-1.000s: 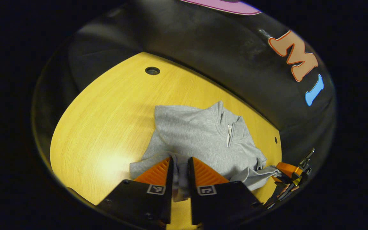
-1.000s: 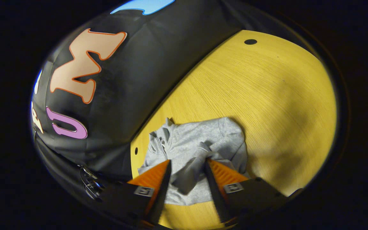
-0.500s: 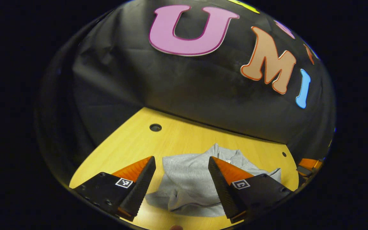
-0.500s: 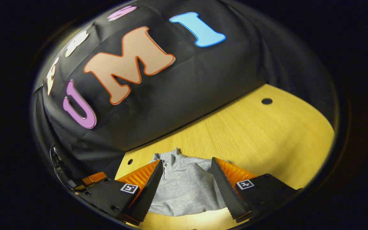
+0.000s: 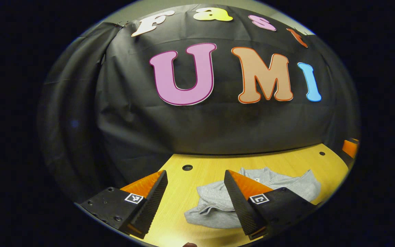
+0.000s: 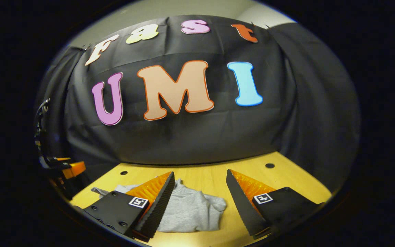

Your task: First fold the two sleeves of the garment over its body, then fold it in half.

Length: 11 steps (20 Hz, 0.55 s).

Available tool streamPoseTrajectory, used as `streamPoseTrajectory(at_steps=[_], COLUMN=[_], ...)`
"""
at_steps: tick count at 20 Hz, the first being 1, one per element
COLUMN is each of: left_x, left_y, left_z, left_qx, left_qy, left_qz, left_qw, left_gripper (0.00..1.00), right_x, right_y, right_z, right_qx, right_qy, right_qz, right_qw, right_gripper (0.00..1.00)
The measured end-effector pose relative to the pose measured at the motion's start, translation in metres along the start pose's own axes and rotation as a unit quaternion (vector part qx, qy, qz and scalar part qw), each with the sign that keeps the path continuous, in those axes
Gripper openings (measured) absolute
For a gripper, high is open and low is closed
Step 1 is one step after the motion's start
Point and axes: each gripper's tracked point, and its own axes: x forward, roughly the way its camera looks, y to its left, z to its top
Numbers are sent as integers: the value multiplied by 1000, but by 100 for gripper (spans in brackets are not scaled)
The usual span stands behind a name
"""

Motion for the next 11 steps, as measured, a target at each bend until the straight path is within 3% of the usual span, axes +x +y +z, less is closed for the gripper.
streamPoseTrajectory(at_steps=[4,6,7,8,11], left_x=[-13,-16,-17,-19,-23], left_y=[-6,-6,-6,-6,-3], left_z=[11,16,19,21,27], left_qx=[13,21,24,26,29], left_qy=[-17,-25,-31,-37,-46], left_qz=[-8,-7,-7,-7,-2], left_qw=[1000,999,999,999,999], left_gripper=[99,96,97,97,97], right_x=[-8,-6,-4,-5,-2], right_y=[20,26,27,29,37], right_z=[3,5,7,10,17], right_qx=[-20,-19,-20,-27,-38], right_qy=[-15,-19,-23,-32,-51], right_qz=[16,22,22,22,32], right_qw=[1000,999,999,999,997], right_gripper=[95,96,91,96,95])
